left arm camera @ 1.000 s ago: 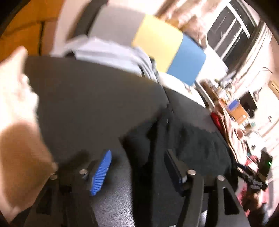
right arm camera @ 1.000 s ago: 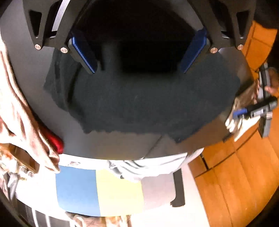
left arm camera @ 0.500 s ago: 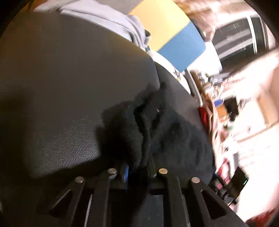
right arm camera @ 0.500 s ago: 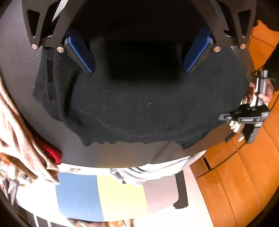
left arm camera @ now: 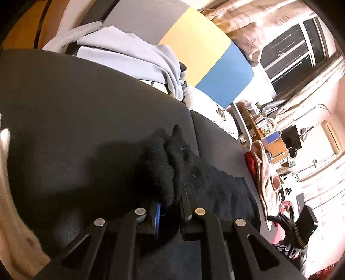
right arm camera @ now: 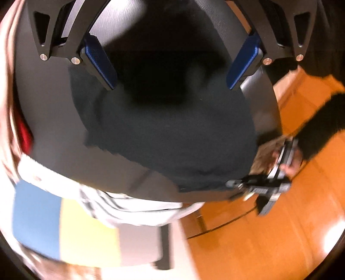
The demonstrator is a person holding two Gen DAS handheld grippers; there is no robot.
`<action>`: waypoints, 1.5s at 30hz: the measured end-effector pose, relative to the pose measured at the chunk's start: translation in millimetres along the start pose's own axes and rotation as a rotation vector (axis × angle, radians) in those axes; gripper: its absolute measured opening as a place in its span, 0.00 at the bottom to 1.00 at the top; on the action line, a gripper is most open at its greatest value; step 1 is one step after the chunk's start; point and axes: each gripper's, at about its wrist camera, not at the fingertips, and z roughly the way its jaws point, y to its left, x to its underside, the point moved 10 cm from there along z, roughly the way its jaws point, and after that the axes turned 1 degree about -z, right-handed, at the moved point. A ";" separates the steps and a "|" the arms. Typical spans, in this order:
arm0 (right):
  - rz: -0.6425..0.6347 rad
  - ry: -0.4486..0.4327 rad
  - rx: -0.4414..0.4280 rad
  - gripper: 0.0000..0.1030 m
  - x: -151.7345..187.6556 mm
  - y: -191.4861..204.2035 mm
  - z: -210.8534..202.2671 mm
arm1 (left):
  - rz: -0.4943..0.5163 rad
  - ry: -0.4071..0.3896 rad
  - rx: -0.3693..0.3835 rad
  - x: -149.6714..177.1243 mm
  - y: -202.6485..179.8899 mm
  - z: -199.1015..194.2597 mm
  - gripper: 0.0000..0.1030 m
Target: Fold clothes
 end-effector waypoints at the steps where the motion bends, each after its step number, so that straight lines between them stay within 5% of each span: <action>1: -0.025 0.046 0.010 0.99 1.5 -3.2 11.5 | 0.002 0.001 0.002 0.0 -1.8 -2.0 0.11; 5: -0.077 0.302 0.087 1.00 41.3 -35.3 61.9 | 0.016 0.001 0.053 1.4 -20.3 -9.8 0.11; 20: 0.001 0.036 0.136 1.00 44.1 -35.3 69.9 | 0.053 0.026 0.401 22.6 -219.0 0.6 0.11; 27: 0.040 -0.031 0.126 1.00 42.4 -29.7 71.8 | 0.133 0.159 0.362 70.5 -284.1 77.4 0.11; 36: 0.065 -0.062 0.091 1.00 38.9 -27.0 72.9 | 0.172 0.374 0.265 141.4 -286.4 173.4 0.11; 45: 0.036 -0.008 0.143 1.00 53.6 -6.9 56.6 | 0.025 0.471 0.376 144.1 -293.2 163.6 0.22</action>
